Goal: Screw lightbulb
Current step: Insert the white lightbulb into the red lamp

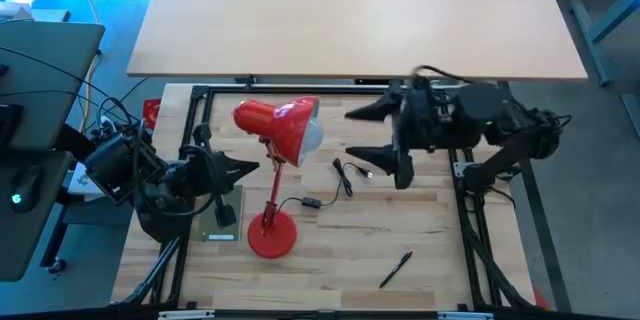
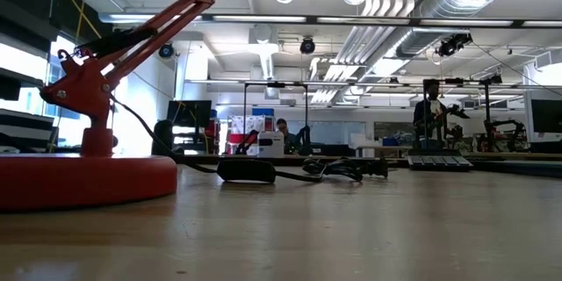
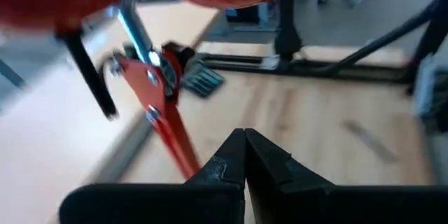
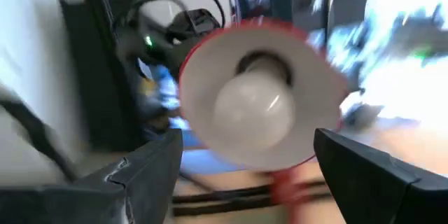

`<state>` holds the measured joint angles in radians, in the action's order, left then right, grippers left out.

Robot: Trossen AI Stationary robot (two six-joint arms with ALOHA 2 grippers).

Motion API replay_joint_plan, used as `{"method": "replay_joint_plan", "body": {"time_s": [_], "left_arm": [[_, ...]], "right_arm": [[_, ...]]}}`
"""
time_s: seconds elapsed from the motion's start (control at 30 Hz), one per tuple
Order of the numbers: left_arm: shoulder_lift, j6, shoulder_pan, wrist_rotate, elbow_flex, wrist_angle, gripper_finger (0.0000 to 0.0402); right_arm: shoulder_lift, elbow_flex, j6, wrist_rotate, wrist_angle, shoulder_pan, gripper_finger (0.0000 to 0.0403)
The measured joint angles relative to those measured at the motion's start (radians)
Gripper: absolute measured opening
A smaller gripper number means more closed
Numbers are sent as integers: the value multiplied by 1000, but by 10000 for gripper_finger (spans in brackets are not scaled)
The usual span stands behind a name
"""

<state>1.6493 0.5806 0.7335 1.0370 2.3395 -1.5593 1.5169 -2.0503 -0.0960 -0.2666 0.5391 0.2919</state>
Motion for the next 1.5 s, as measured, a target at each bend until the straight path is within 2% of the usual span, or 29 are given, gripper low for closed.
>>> {"method": "replay_joint_plan", "body": {"time_s": [0.13,0.23,0.3,0.47,0.6,0.7,0.8,1.5], "left_arm": [[-1,219,0,-71,17,3,0],[-3,343,12,-90,17,4,0],[-3,411,22,-92,17,7,0],[-3,562,42,-94,17,10,0],[-3,595,58,-93,17,14,0],[-3,595,62,-86,17,18,0],[-3,593,62,-85,17,16,0],[-7,496,38,-82,17,13,0]], "right_arm": [[32,-80,467,-166,10,62,317],[62,-129,765,-313,10,113,317],[87,-149,925,-371,6,133,317],[172,-159,1096,-412,14,158,317],[222,-159,1277,-567,-36,161,317],[242,-160,1318,-574,-127,160,317],[251,-160,1337,-521,-154,161,317],[270,-161,1283,-383,-125,65,317]]}}
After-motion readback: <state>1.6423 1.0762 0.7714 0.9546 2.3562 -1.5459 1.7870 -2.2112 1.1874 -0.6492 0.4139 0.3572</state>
